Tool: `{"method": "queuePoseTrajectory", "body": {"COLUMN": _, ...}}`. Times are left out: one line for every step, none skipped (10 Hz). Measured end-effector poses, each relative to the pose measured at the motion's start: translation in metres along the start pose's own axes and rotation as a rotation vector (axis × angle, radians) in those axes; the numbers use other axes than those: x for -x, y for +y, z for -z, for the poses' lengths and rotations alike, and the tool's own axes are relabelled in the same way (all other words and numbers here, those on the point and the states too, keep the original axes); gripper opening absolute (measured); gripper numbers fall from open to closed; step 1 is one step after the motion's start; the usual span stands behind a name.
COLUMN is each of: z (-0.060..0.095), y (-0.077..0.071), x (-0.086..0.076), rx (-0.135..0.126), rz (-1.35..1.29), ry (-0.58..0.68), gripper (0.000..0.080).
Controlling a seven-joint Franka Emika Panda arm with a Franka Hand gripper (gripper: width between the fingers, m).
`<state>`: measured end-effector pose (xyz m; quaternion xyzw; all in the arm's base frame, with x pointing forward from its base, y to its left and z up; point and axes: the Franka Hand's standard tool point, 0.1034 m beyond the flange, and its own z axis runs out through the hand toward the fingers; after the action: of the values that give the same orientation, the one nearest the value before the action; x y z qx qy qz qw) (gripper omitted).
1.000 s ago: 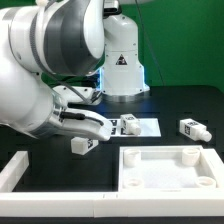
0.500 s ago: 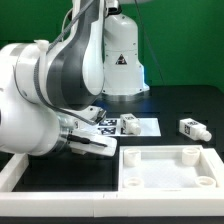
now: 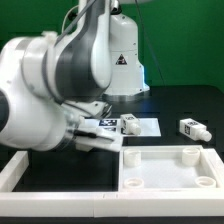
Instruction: Assemble one leg
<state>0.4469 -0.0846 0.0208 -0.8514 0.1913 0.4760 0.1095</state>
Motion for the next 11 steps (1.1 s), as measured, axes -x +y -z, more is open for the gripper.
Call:
{"method": "queuePoseTrajectory", "body": {"z": 0.015, "y": -0.016, "x": 0.019, "rx": 0.012, "rz": 0.029, "ry": 0.017, "gripper": 0.0281}}
{"method": "queuePoseTrajectory", "body": {"z": 0.034, "y": -0.029, "x": 0.038, "rx": 0.013, "rz": 0.051, "ry": 0.039, "gripper": 0.0281}}
{"method": "queuePoseTrajectory", "body": {"z": 0.052, "y": -0.046, "x": 0.055, "rx": -0.007, "rz": 0.070, "ry": 0.064, "gripper": 0.0281}}
{"method": "queuePoseTrajectory", "body": {"z": 0.063, "y": -0.060, "x": 0.064, "rx": 0.001, "rz": 0.099, "ry": 0.100, "gripper": 0.0281}}
{"method": "queuePoseTrajectory", "body": {"z": 0.063, "y": -0.067, "x": 0.063, "rx": 0.013, "rz": 0.114, "ry": 0.117, "gripper": 0.0281}}
{"method": "queuePoseTrajectory", "body": {"z": 0.064, "y": -0.065, "x": 0.057, "rx": 0.007, "rz": 0.114, "ry": 0.156, "gripper": 0.0281}}
{"method": "queuePoseTrajectory", "body": {"z": 0.069, "y": -0.067, "x": 0.052, "rx": 0.001, "rz": 0.116, "ry": 0.225, "gripper": 0.0281}}
{"method": "queuePoseTrajectory", "body": {"z": 0.072, "y": -0.073, "x": 0.053, "rx": 0.000, "rz": 0.121, "ry": 0.287, "gripper": 0.0282}}
{"method": "queuePoseTrajectory", "body": {"z": 0.082, "y": -0.098, "x": 0.057, "rx": 0.027, "rz": 0.138, "ry": 0.410, "gripper": 0.0282}}
{"method": "queuePoseTrajectory", "body": {"z": 0.092, "y": -0.124, "x": 0.063, "rx": 0.060, "rz": 0.193, "ry": 0.510, "gripper": 0.0282}}
{"method": "queuePoseTrajectory", "body": {"z": 0.105, "y": -0.148, "x": 0.064, "rx": 0.079, "rz": 0.241, "ry": 0.597, "gripper": 0.0282}}
